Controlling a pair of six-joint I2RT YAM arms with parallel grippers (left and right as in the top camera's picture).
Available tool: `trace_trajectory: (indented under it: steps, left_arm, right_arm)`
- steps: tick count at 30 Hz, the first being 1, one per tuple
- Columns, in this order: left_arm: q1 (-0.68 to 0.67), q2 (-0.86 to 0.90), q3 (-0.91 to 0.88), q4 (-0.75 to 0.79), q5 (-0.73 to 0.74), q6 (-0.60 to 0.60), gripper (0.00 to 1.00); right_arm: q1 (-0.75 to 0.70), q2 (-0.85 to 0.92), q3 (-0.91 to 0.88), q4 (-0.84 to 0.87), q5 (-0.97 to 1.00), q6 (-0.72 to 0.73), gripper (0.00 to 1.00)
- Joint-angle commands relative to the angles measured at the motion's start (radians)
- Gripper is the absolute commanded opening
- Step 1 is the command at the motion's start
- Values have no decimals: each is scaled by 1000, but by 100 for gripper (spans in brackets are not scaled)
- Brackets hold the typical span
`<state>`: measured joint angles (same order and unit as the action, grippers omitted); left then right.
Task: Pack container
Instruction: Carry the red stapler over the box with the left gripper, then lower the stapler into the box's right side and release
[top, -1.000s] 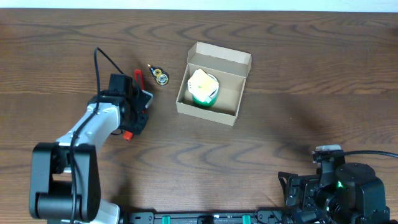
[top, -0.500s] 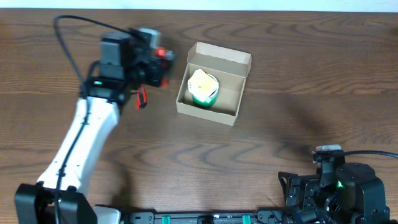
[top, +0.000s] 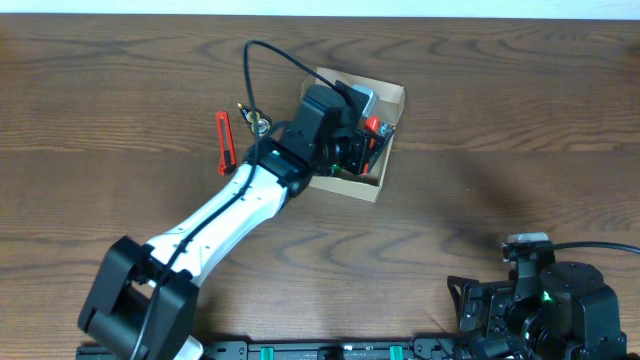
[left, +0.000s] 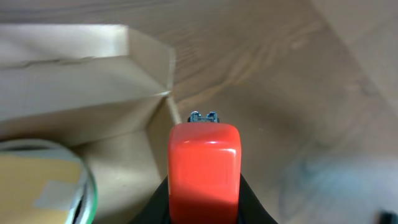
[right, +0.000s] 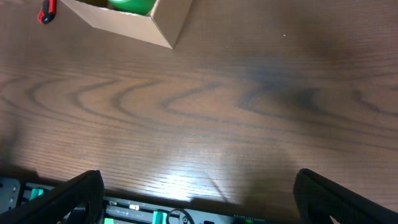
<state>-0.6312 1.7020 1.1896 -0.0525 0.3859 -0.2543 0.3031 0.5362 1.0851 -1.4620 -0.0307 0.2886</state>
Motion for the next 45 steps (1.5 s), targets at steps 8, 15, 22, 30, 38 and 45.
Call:
trace_trajectory:
  steps: [8,15,22,30,38,45]
  left_arm:
    - [-93,48,10,63,-322,-58,6]
    - [-129,74,10,64,-451,-101,6]
    - [-129,80,10,62,-453,-110,6]
    - [-129,88,10,74,-380,-109,6]
    - [-129,87,10,91,-359,-108,50]
    - [-129,68,11,122,-359,-77,53]
  right_arm:
    - [-12,-2,1,-1,-3,10,99]
    - [-12,-2,1,-1,-3,10,99]
    - [-12,-2,1,0,-3,10,99]
    - [-12,-2,1,0,-3,10,99]
    - [-12,-2,1,-1,-3,10,99]
    - [-12,-2,1,0,-3,10,99]
